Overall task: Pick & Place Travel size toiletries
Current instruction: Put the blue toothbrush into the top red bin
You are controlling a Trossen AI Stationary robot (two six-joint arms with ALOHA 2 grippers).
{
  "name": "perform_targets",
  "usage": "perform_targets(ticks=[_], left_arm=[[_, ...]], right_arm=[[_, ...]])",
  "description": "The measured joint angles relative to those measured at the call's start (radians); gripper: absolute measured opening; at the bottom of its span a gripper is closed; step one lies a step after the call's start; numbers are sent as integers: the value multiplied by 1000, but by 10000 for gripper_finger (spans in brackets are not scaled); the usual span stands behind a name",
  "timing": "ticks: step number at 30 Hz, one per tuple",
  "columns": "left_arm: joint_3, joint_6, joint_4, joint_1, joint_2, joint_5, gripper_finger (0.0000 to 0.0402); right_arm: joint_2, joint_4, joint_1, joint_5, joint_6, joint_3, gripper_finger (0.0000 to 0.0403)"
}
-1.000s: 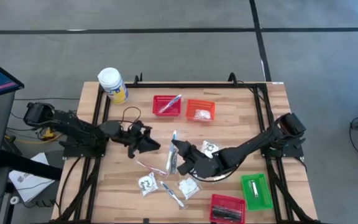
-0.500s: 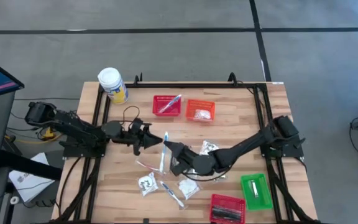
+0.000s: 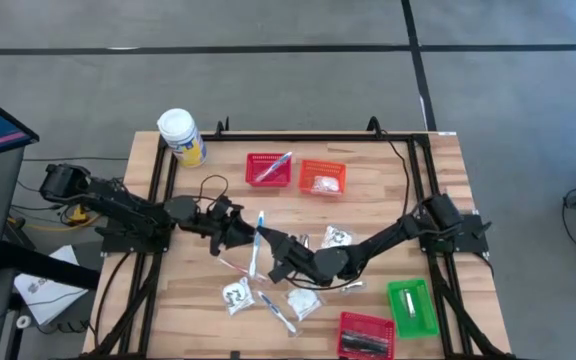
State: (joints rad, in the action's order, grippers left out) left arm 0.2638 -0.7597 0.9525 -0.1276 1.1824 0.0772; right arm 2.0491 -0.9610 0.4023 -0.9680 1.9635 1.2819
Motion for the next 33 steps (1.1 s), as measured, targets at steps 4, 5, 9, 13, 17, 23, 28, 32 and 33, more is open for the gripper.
perform_targets(ticks=[4,5,9,13,17,23,28,32,33], left_arm=[[0,-6,7,0,0,10,248],[0,-6,19,0,0,14,261],[0,17,107,-6,0,28,294],[0,19,127,-18,0,36,300],[0,20,128,-18,0,44,301],[0,21,129,-17,0,26,301],[4,21,130,-17,5,-16,301],[4,27,130,-17,5,-88,301],[4,27,130,-17,5,-95,301]], right_arm=[[1,-12,3,-1,1,0,8],[0,-17,3,-1,1,0,8],[1,-15,3,-3,-4,1,8],[1,-12,2,-5,-9,1,8],[1,-12,-8,-5,-24,1,9],[1,25,-28,-4,-53,1,9],[1,33,-42,-4,-69,1,14],[1,57,-44,-1,-80,1,16],[1,62,-44,-1,-80,1,15]])
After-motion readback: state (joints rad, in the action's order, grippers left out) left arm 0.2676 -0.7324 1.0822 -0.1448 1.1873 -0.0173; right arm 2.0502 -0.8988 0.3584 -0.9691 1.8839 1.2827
